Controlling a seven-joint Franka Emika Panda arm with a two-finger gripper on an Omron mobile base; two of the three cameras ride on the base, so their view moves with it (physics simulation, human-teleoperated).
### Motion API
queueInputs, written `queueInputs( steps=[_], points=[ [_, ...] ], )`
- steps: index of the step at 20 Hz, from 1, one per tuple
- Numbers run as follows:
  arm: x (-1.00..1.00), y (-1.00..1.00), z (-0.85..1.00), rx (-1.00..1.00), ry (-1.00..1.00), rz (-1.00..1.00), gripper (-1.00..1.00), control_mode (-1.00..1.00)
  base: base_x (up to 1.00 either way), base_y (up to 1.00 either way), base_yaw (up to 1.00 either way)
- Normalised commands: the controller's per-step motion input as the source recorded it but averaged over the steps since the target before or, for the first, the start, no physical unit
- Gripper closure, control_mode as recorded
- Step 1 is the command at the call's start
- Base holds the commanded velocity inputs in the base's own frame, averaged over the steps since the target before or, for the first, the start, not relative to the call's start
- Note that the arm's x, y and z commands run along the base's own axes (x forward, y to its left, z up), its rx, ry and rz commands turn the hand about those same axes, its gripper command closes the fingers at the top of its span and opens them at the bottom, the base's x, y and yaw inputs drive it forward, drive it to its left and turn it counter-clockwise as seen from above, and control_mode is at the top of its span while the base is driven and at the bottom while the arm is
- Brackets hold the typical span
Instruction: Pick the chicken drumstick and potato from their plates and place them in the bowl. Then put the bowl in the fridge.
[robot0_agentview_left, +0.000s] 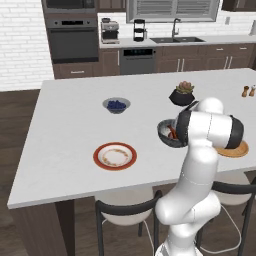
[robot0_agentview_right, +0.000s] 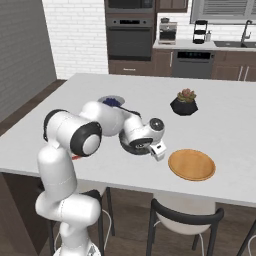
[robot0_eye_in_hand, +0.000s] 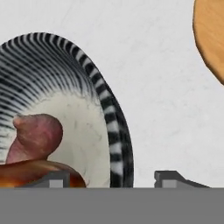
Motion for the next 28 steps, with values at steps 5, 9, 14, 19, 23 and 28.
queueInputs(
  steps=[5, 9, 14, 19, 23, 28],
  points=[
    [0.39, 0.57, -0.20, -0.04, -0.01, -0.12, 1.00, -1.00, 0.00, 0.00, 0.00],
    [0.39, 0.57, -0.27, -0.04, -0.01, -0.13, 1.00, -1.00, 0.00, 0.00, 0.00],
    [0.03, 0.29, -0.15, 0.00, -0.04, -0.13, 1.00, -1.00, 0.00, 0.00, 0.00],
    [-0.14, 0.19, 0.15, 0.00, -0.01, -0.20, 1.00, -1.00, 0.00, 0.00, 0.00],
    [-0.31, 0.20, 0.44, 0.01, 0.00, -0.24, 1.00, -1.00, 0.00, 0.00, 0.00],
    [-0.28, 0.12, 0.69, 0.08, 0.00, -0.25, 1.00, -1.00, 0.00, 0.00, 0.00]
  ],
)
